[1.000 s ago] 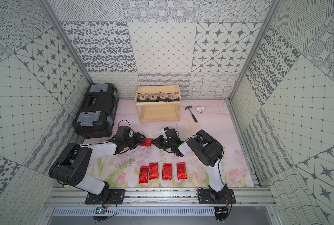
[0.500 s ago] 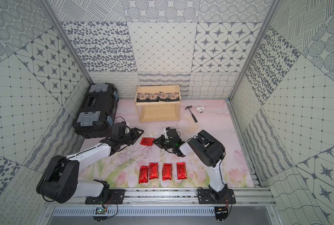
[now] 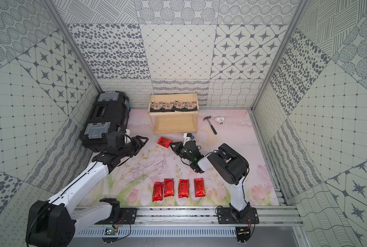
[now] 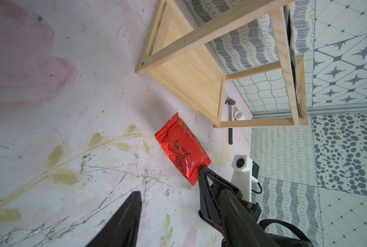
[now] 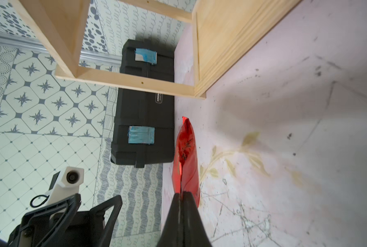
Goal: Place the tea bags on the shelf by color
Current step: Place the tea bag on the shelf.
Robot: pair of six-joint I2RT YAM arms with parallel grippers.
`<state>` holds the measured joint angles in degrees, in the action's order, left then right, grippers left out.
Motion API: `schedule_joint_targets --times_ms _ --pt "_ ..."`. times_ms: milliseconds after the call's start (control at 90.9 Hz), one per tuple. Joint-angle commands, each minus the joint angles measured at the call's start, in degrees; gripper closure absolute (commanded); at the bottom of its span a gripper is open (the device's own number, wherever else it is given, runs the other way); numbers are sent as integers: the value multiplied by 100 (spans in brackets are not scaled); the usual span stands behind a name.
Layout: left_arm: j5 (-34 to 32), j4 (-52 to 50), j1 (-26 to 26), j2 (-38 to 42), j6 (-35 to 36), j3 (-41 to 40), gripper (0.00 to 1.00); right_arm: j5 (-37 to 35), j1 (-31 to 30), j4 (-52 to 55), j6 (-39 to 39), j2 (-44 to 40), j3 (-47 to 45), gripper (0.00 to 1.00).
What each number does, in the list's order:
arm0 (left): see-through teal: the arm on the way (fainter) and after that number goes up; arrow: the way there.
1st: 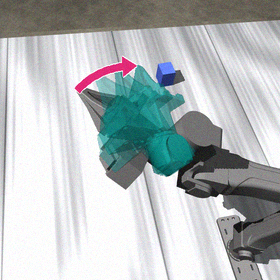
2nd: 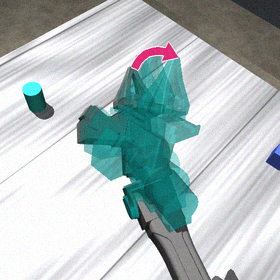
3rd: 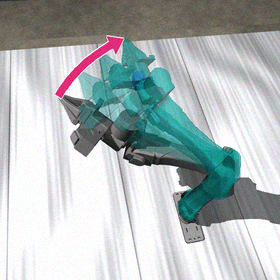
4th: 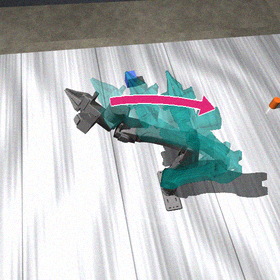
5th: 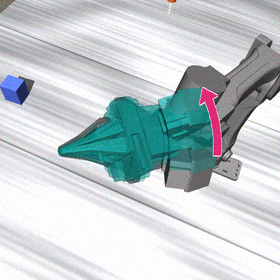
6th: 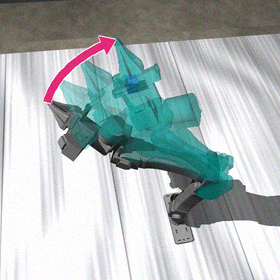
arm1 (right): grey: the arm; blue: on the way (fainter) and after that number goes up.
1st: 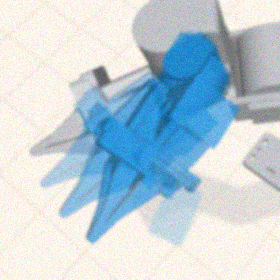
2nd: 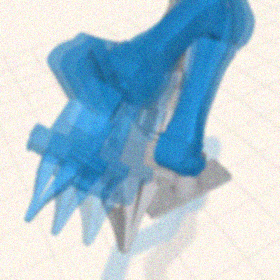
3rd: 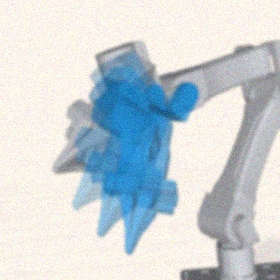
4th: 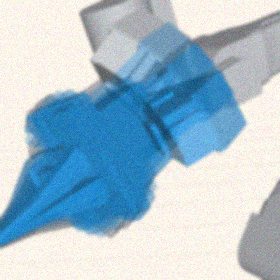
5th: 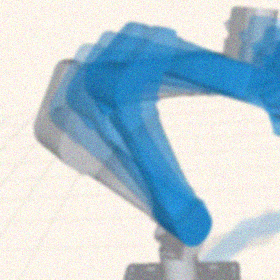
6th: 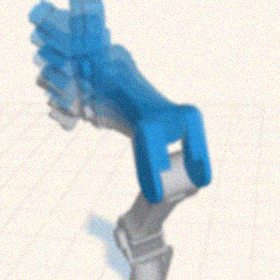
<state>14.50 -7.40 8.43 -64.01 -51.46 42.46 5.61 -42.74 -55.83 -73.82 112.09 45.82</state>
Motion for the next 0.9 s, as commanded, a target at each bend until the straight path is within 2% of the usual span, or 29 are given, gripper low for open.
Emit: schedule_joint_targets --times_ms 0,242,495,891 --pt "304 -1137 -123 83 603 331 37 -1387 -198 -156 189 -40 471 100" --pt "738 -1410 -187 -232 816 632 36 -2130 -243 563 280 888 1973 100" --pt "652 -1676 -236 92 1065 566 34 -2862 -248 1201 351 1601 3062 100" --pt "747 -1682 -250 222 1086 479 34 -2881 -232 1619 144 2372 4140 100"
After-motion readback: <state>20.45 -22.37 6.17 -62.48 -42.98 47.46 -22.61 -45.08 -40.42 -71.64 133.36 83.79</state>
